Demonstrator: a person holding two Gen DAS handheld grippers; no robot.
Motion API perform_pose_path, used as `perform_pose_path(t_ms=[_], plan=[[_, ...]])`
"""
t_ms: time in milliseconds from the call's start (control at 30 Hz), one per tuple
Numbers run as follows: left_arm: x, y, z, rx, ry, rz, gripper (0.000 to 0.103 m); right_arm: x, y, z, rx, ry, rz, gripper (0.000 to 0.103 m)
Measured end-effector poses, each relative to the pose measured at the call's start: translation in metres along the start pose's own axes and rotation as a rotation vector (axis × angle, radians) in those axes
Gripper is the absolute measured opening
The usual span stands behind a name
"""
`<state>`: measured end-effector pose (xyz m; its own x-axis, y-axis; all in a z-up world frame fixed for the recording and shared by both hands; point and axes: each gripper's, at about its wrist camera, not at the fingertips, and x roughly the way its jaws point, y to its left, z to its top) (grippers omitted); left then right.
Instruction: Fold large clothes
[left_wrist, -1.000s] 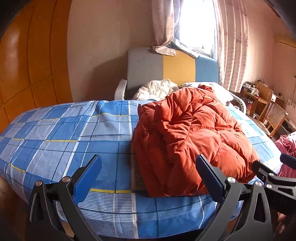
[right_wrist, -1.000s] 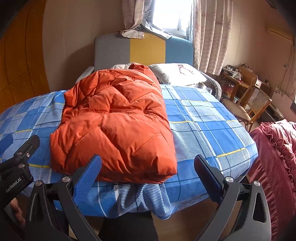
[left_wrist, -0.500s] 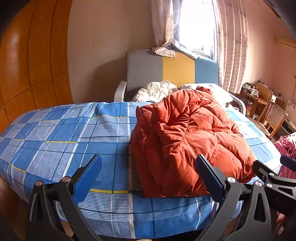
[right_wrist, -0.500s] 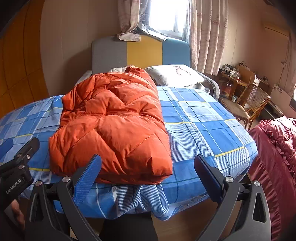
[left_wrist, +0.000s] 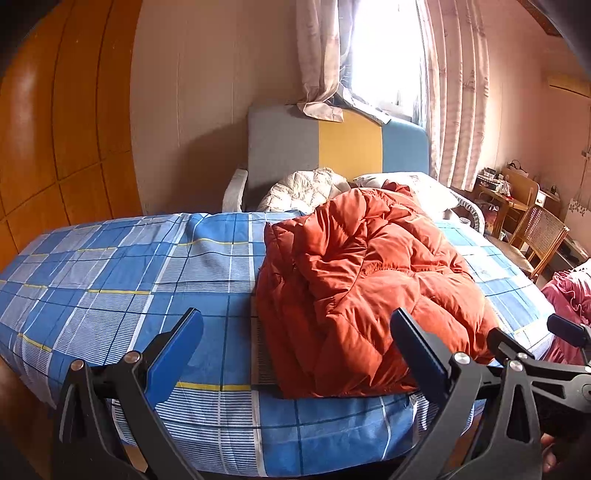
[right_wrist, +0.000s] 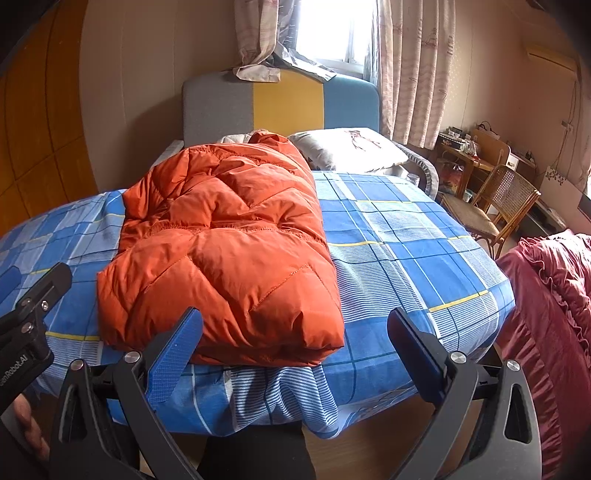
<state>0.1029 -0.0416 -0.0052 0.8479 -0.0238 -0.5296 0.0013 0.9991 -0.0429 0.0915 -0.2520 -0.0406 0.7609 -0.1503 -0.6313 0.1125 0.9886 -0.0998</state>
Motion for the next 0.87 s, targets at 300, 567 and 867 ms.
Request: perform_pose_path(t_ms=[300, 567, 867], plan=[[-0.002, -0.001, 0.000, 0.005, -0.005, -0.007, 0.101, -0.001, 0.002, -0.001, 0.002, -0.001, 0.000, 0.099], [0.002, -0.004, -0.004, 0.024, 0.002, 0.015, 0.100, 0.003, 0.005, -0.003, -0.002, 0.012, 0.001, 0.100], [0.011, 0.003, -0.008, -0.033, 0.053, 0.014, 0.101, 0.003, -0.002, -0.003, 0.016, 0.012, 0.001, 0.100]])
